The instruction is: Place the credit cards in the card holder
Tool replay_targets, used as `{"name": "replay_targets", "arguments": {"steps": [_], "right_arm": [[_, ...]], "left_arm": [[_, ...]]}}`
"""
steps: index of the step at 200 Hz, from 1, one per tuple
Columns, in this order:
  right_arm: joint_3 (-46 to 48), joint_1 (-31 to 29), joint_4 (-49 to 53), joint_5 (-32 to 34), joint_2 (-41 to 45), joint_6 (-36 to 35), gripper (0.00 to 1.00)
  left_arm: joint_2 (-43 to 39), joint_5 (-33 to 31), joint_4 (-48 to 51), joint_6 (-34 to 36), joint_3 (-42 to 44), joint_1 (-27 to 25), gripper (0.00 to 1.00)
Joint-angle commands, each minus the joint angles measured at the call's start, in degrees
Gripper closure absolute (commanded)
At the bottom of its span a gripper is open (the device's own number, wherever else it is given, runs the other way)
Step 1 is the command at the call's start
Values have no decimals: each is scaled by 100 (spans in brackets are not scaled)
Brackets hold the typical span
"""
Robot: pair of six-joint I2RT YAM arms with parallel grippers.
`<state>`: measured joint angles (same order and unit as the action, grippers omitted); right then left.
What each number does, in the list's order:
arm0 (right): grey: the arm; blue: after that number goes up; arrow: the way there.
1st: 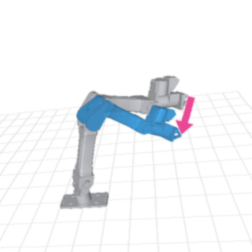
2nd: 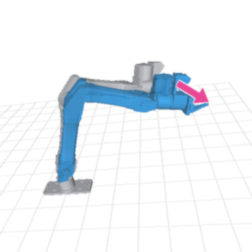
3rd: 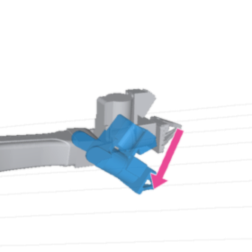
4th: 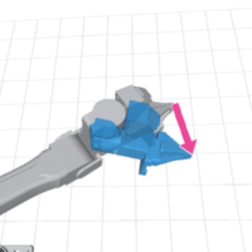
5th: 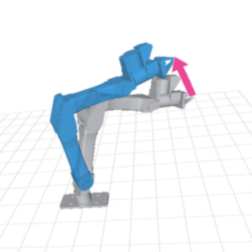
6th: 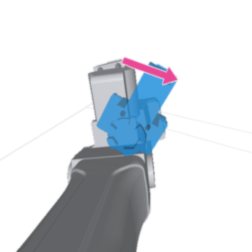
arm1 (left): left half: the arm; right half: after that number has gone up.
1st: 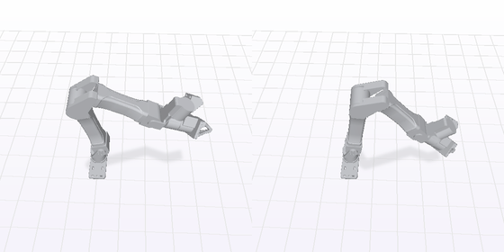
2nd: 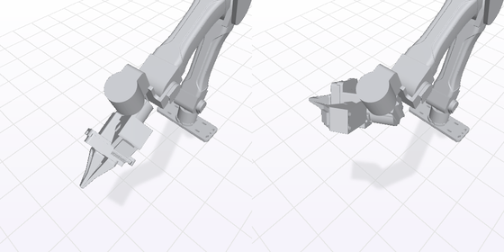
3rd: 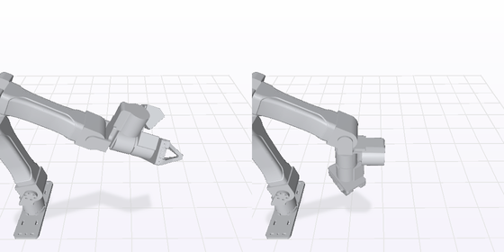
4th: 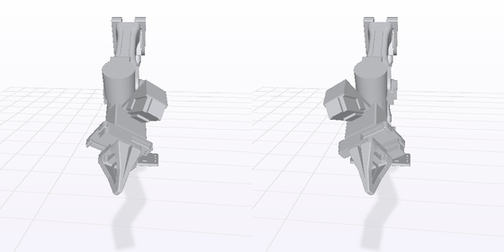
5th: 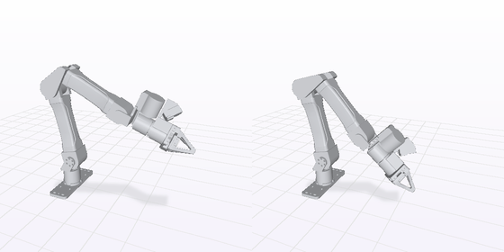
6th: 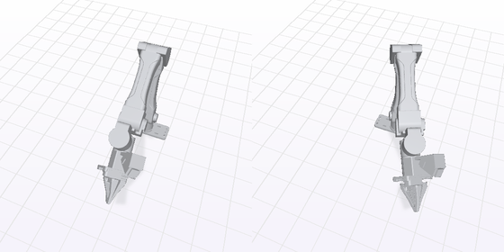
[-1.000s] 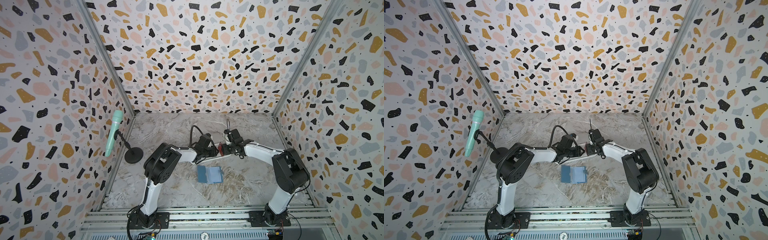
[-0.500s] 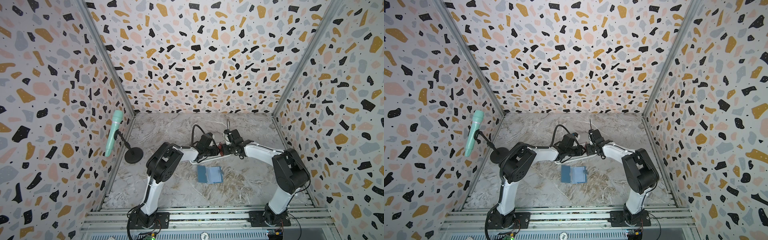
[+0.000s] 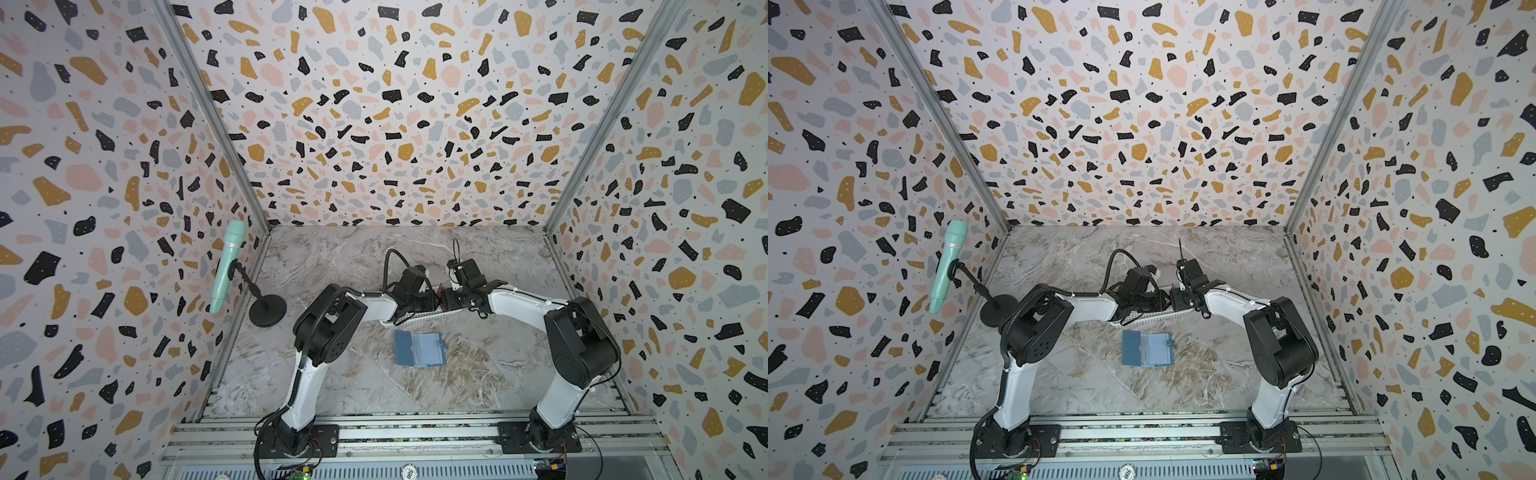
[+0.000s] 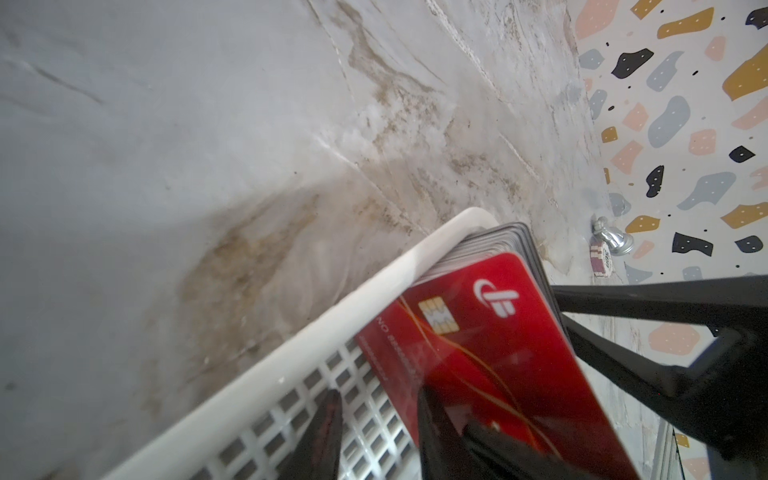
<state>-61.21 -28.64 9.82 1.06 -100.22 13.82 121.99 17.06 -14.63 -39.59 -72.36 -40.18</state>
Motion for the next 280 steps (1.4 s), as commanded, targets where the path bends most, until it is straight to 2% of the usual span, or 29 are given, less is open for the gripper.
{"name": "replay_targets", "arguments": {"steps": [1, 37, 58, 85, 132, 168, 219, 280], "right_arm": [[4, -104, 142, -169, 401, -22, 30], [10, -106, 279, -45, 630, -34, 27], [29, -99, 379, 40, 811, -40, 33], [65, -115, 403, -32, 993, -17, 48], [75, -166, 348, -127, 851, 54, 66], [113, -212, 270, -131, 713, 89, 74], [127, -223, 230, -77, 567, 80, 79], [123, -232, 256, 141, 704, 209, 95]], "left_arm": [[237, 69, -13, 89, -153, -56, 66], [260, 69, -21, 75, -117, -57, 67], [247, 69, -22, 74, -113, -60, 67], [247, 68, -31, 73, -116, -60, 67], [225, 60, -40, 66, -109, -60, 67], [193, 61, -39, 73, -94, -60, 68], [180, 59, -40, 57, -100, -60, 68], [109, 44, -18, 48, -87, -55, 68]]}}
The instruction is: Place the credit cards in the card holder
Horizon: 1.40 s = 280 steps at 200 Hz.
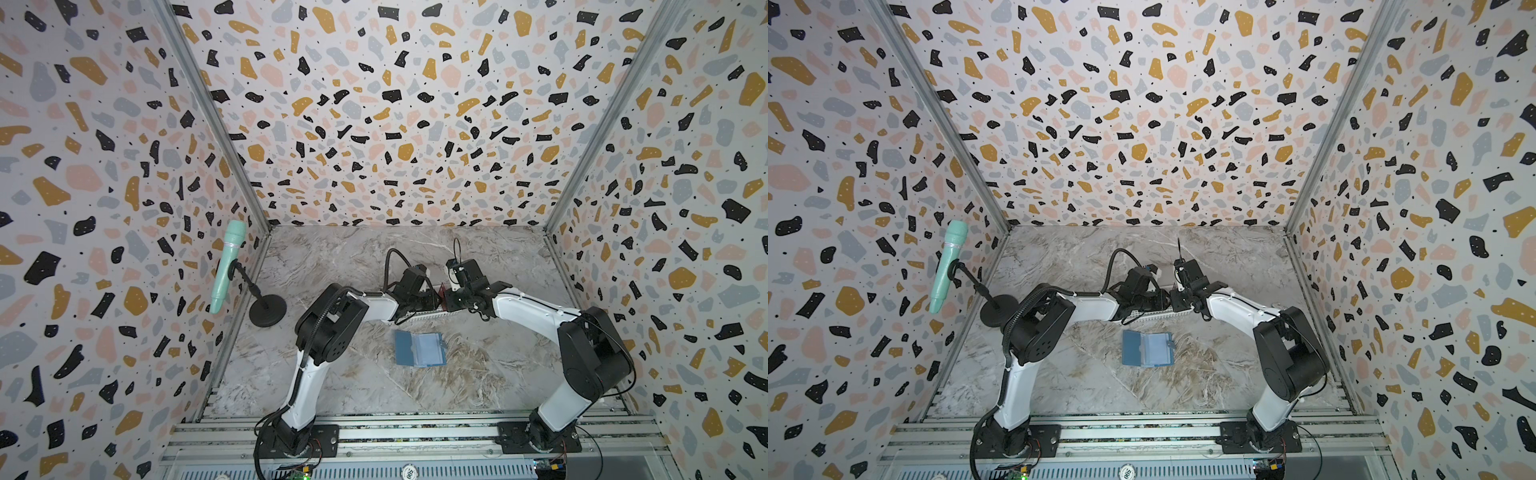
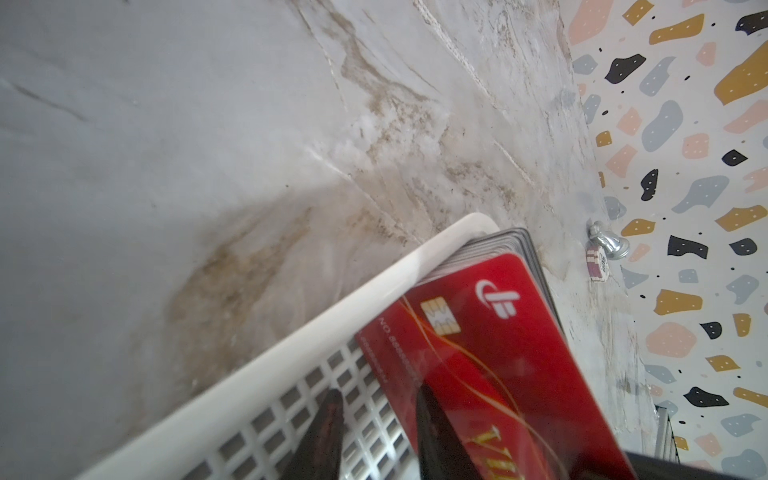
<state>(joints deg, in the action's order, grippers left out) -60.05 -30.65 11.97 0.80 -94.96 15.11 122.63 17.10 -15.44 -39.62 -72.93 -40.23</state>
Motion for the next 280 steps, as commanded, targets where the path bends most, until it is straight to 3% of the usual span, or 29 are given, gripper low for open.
{"name": "replay_targets", "arguments": {"steps": [1, 82, 144, 166, 195, 257, 280], "right_arm": [[9, -30, 38, 171, 187, 84, 95], [-7, -29, 153, 125, 736, 263, 97], [391, 62, 74, -388, 1715, 549, 97], [723, 103, -107, -701, 2239, 720, 97], [1138, 192, -267, -1141, 2908, 972, 98], [2049, 522, -1290, -2591, 4150, 1968, 98], [2280, 595, -1748, -2964, 4381, 2378, 98]], "left_arm": [[39, 35, 65, 50, -25, -53, 68], [-915, -433, 639, 401, 200, 3, 65], [-2180, -158, 147, 264, 1107, 6, 54], [-2679, 145, -1065, -111, 1925, -3, 52], [-3176, 373, -1317, -506, 2476, 6, 53], [-3896, 813, -3500, -1865, 3734, 6, 59], [-3955, 922, -4381, -2359, 3978, -2, 52]]}}
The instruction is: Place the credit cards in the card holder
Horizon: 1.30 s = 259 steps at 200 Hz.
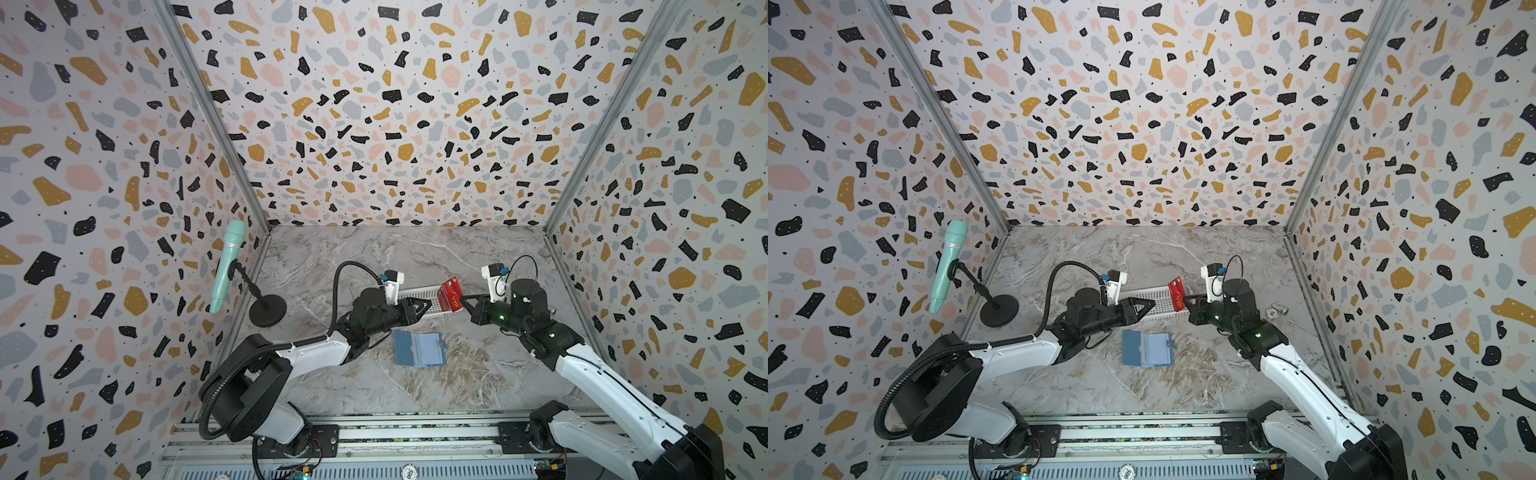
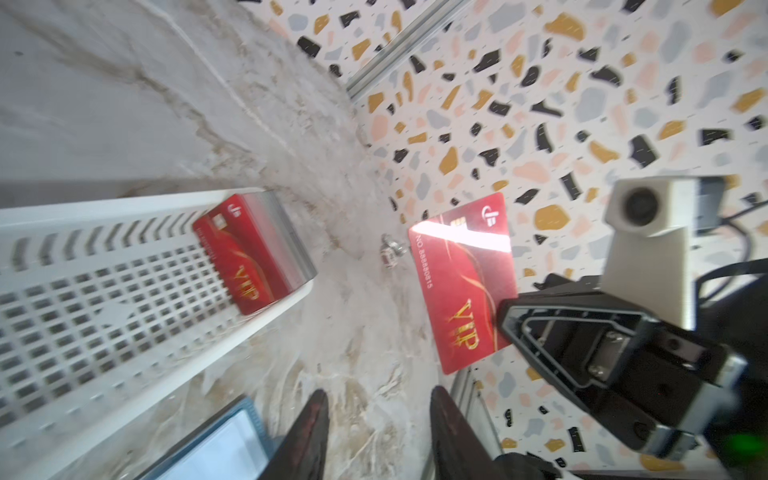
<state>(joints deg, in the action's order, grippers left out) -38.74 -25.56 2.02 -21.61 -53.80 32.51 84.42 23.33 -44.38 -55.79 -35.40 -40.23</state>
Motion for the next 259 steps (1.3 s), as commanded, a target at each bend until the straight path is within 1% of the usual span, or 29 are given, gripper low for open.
{"name": "replay_targets", "arguments": {"steps": [1, 36, 50, 77, 99, 130, 201, 233, 259], "right_arm": [[153, 86, -759, -732, 269, 649, 98], [367, 105, -1134, -875, 506, 1016, 98], [423, 105, -1255, -969, 536, 1176, 98], [625, 104, -1811, -1230, 606, 1545, 98], [632, 104, -1981, -1335, 601, 1643, 98], [600, 104, -2192, -1492, 512, 1731, 98], [577, 98, -2789, -1722, 296, 1998, 98], [613, 96, -2844, -1808, 273, 2075, 98], [679, 103, -2898, -1822, 263, 2126, 98]], "left_arm": [[-145, 305, -1495, -745, 226, -2, 52], [-420, 274, -1431, -706, 203, -88, 52], [-450, 261, -1425, -714, 151, -162, 54], [-405, 250, -1447, -714, 47, -332, 54], [-392, 162, -1569, -774, 75, -411, 56], [-385, 148, -2028, -906, 131, -429, 57], [-331, 207, -2250, -1013, 31, -431, 60], [-235, 216, -2442, -1129, 35, -431, 64], [-155, 204, -2701, -1280, 29, -433, 71]]}}
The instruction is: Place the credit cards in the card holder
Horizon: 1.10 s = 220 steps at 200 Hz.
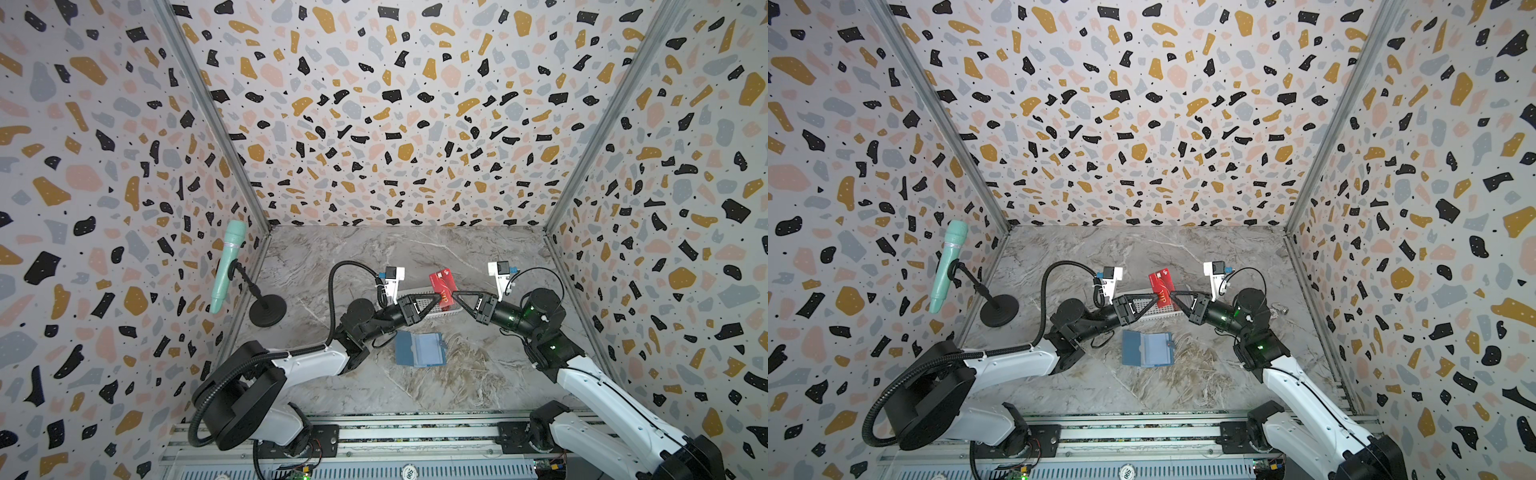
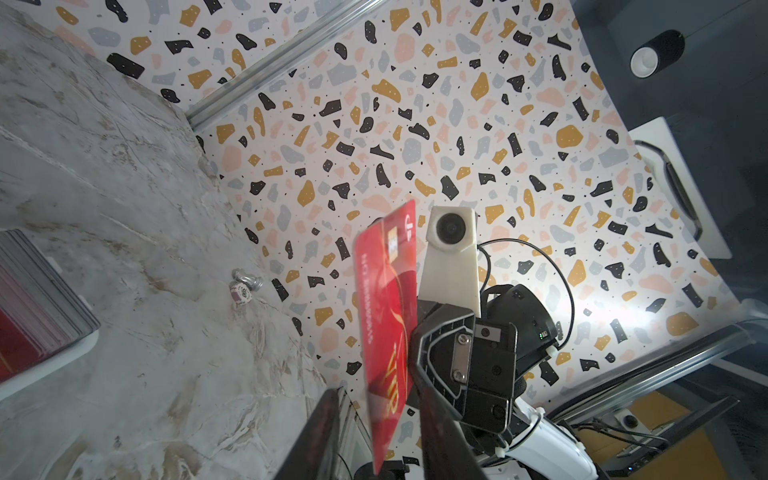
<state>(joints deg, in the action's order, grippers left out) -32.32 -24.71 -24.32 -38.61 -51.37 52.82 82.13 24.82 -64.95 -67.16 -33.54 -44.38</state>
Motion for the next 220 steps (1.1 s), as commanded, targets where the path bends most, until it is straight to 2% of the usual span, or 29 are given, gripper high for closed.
{"name": "replay_targets", "arguments": {"steps": [1, 72, 90, 113, 153, 184, 220], "right_arm": [[39, 14, -266, -126, 17, 96, 98], [214, 8, -573, -256, -129, 291, 97], [265, 2, -475, -151, -60, 250, 86], [263, 1, 44, 87, 113, 13, 75], [220, -339, 1370, 918, 395, -661, 71], [188, -991, 2365, 1989, 413, -1154, 70], [295, -1752, 2906, 2884, 3, -1358, 70]], "left_arm": [[75, 52, -652, -146, -159, -13, 72], [120, 10, -818, -263, -124, -12, 92], [96, -60, -684, -220, -79, 6, 98], [51, -168, -277, -9, 60, 53, 99], [-165, -197, 392, 310, 416, 171, 100], [-502, -205, 1536, 851, 648, 202, 100], [-654, 14, 2094, 1058, 985, 290, 100]]}}
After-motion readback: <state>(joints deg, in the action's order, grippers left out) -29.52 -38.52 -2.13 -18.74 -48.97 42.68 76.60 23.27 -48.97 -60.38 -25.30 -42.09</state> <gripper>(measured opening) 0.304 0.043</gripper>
